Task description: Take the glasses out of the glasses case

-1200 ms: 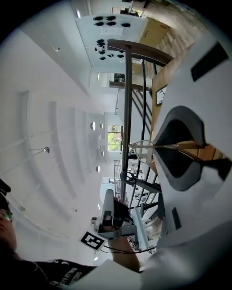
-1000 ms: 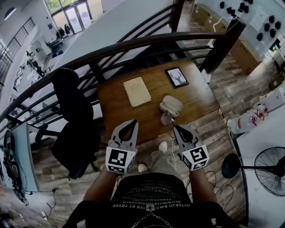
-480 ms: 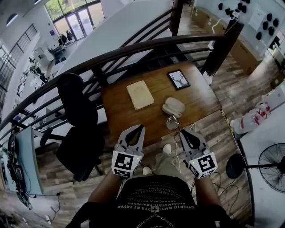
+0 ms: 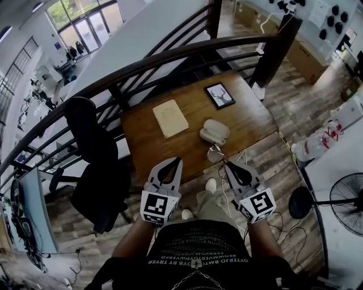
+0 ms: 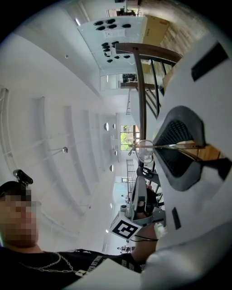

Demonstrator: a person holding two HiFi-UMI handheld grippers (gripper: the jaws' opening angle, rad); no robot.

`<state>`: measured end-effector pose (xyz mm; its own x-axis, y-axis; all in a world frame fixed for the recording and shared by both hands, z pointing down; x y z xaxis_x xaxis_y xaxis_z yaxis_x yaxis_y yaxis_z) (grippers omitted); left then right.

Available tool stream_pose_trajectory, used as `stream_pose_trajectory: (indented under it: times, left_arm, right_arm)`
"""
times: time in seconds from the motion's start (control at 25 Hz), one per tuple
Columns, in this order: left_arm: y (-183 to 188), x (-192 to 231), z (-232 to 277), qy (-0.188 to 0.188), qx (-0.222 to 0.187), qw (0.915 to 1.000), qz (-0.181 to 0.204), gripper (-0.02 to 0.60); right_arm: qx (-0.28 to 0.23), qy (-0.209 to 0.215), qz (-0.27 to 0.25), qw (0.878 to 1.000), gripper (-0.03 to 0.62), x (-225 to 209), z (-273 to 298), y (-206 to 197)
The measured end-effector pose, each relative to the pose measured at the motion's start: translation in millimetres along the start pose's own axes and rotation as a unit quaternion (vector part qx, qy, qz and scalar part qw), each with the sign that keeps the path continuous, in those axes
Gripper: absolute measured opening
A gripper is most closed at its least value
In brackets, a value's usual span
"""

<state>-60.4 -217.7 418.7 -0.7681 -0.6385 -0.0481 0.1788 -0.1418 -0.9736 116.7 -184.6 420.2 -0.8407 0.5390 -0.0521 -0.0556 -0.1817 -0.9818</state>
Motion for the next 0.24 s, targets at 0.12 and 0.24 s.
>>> stream_pose_trajectory:
  times: [0.12,0.24]
  left_arm:
    - [-0.9,4.5,7.9,0.002,0.005,1.0000,-0.004,0.029]
    - [-7.3,9.3,18.8,0.004,0.013,0.9999,-0.004,0.029]
  right_arm:
    - [0.010,0.005,0.005,1.000,0.027,-5.7,9.3,-6.4]
    - [0.016,0.007,0.008,1.000,0.026,-15.0,18.8,-12.5]
Point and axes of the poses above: the fingertips, and each gripper's own axes: z forward along the fingers, x to its left, y out of its top, the point moved 3 cm from there along -z, backward along the fingers, and after that the axes turned 2 degrees about z, right-handed, at the moved point
